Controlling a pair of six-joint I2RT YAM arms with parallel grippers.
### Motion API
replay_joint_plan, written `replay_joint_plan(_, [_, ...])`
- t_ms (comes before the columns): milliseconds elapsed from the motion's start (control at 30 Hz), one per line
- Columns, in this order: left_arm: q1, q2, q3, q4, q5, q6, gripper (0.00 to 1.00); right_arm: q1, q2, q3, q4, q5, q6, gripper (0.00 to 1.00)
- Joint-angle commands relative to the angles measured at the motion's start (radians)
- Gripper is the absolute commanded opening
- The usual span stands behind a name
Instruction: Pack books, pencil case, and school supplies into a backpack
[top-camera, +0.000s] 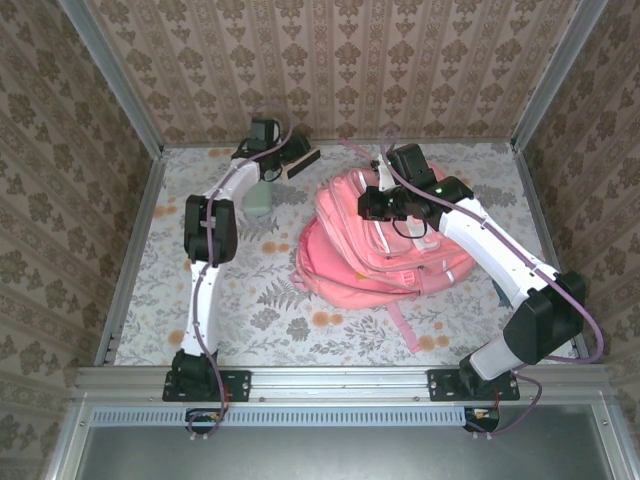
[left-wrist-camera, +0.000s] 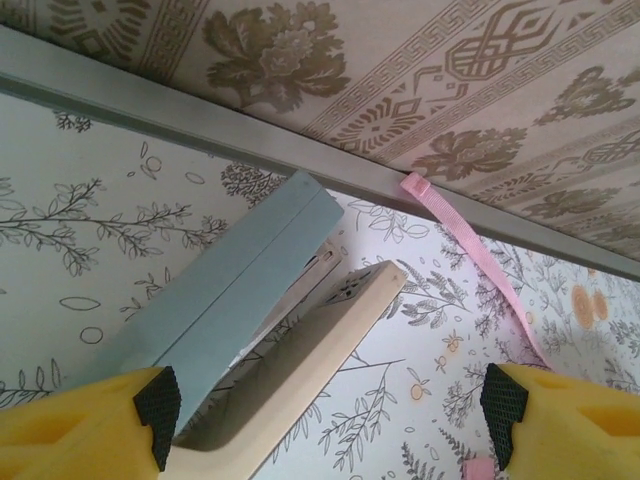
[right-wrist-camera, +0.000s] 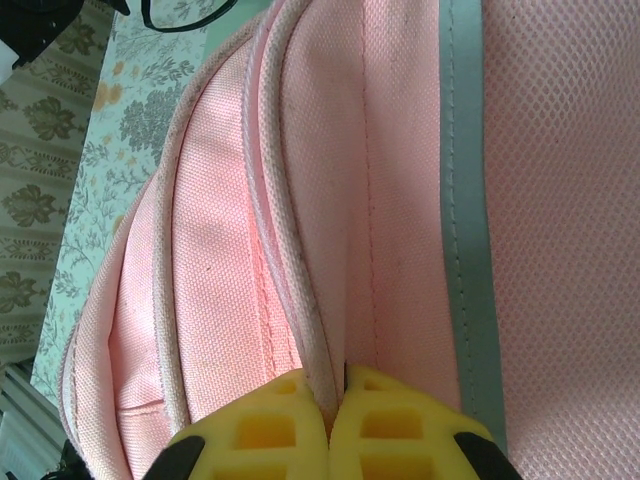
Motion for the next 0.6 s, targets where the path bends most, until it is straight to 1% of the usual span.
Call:
replay_joint_plan(0, [0.003, -0.070, -0.124, -0.073, 0.000, -0.012, 0.82, -0.009, -0.035, 0.027, 0.002, -0.017, -0.013, 0.00])
replay_joint_plan(233, [0.003, -0.294, -0.492, 0.022, -0.052, -0.045, 0.82, -0.013, -0.003, 0.034, 0.029, -0.047, -0.009, 0.00])
replay_joint_plan(367, [-0.014, -0.436, -0.713, 0.079, -0.068, -0.076, 0.81, -0.014, 0.015, 0.036, 0.045, -0.063, -0.008, 0.00])
replay_joint_plan(567, [-0.063, -0.629, -0.956, 0.062, -0.117, -0.106, 0.81, -0.014, 0.027, 0.031, 0.063, -0.085, 0.003, 0.00])
